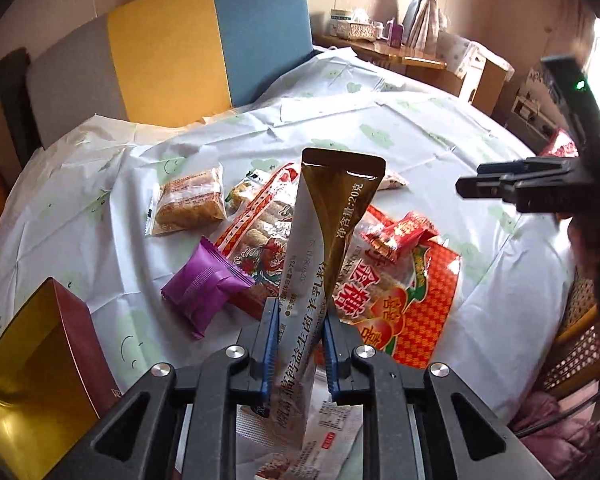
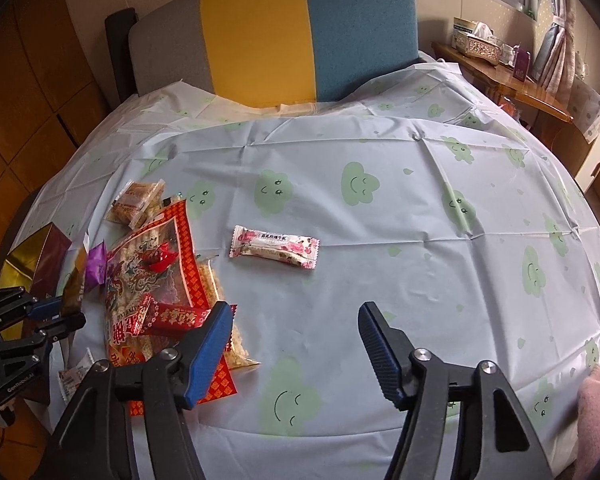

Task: Organize snacks
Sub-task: 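Grasp the long brown-and-white stick pack with the left gripper and lift, then release the stick pack into the gold tin while the right gripper grasps the red candy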

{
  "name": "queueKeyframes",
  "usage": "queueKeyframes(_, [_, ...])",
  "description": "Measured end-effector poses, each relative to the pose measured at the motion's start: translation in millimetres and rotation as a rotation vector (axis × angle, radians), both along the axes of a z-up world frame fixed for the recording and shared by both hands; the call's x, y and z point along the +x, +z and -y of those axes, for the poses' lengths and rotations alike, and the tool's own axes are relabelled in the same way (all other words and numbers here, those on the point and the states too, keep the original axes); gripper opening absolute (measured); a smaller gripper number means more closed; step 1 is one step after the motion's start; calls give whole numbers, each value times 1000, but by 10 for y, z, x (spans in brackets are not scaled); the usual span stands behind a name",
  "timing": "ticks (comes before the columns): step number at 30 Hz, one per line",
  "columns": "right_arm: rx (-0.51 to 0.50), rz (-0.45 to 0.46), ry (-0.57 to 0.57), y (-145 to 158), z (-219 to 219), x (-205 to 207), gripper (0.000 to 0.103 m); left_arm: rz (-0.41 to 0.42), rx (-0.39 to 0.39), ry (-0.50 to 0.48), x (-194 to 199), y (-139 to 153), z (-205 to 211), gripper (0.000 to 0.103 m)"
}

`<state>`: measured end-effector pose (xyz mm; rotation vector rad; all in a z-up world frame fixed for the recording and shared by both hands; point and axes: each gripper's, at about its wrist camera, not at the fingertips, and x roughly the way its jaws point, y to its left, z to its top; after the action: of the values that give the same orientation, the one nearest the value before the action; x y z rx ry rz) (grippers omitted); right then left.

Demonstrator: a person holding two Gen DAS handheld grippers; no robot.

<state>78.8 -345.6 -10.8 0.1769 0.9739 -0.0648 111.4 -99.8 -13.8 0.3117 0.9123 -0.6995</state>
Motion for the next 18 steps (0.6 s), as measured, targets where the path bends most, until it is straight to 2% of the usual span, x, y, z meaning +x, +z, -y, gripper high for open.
queueKeyframes(2, [-9, -15, 36, -31, -74, 9, 62, -18, -54, 29, -8, 59, -37, 20])
queueKeyframes(4, [-8, -24, 88, -52, -164, 12, 48, -29, -90, 68, -40, 106, -82, 20])
queueKeyframes(8, [33, -55, 237, -113, -423, 12, 39, -9, -128, 128, -141, 188, -216, 20])
queueKeyframes(12, [-73, -3, 280, -93, -620, -13, 39, -8, -178, 188, -208, 266, -441, 20])
queueKeyframes(13, [-75, 12, 291, -76, -644, -8, 42, -9, -186, 200, -218, 281, -494, 20])
queueKeyframes(16, [-66, -20, 336, -127, -730, 96, 54, 4, -206, 234, -297, 350, -683, 20])
queueKeyframes(18, [-90, -38, 365, -178, -794, 168, 55, 1, -223, 266, -343, 389, -840, 20])
